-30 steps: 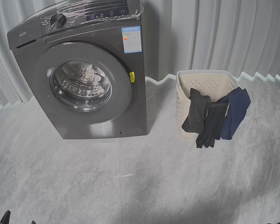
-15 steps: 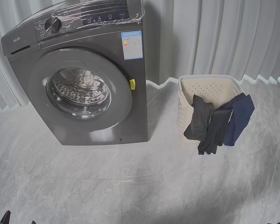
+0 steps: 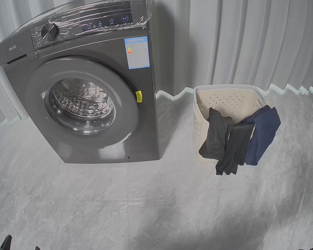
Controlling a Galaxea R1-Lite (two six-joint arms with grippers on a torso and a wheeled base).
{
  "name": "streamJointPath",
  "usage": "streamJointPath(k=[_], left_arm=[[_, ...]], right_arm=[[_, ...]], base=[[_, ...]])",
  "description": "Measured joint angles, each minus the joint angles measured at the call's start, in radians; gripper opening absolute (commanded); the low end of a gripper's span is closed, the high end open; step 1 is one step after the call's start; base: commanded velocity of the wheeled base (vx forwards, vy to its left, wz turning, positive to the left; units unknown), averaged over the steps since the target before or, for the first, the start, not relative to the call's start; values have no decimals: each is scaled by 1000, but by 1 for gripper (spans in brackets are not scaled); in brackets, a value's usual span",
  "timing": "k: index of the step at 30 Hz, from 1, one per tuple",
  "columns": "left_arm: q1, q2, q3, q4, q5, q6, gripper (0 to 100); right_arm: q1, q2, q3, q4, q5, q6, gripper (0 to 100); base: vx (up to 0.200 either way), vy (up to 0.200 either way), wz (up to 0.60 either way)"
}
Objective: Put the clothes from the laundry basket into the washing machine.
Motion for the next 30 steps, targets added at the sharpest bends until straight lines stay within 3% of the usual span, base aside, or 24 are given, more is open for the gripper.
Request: streamJointPath(k=[30], left_arm=[[0,0,0,0,0,0,100]], right_arm=[[0,0,0,0,0,0,100]], base=[[0,-200,0]])
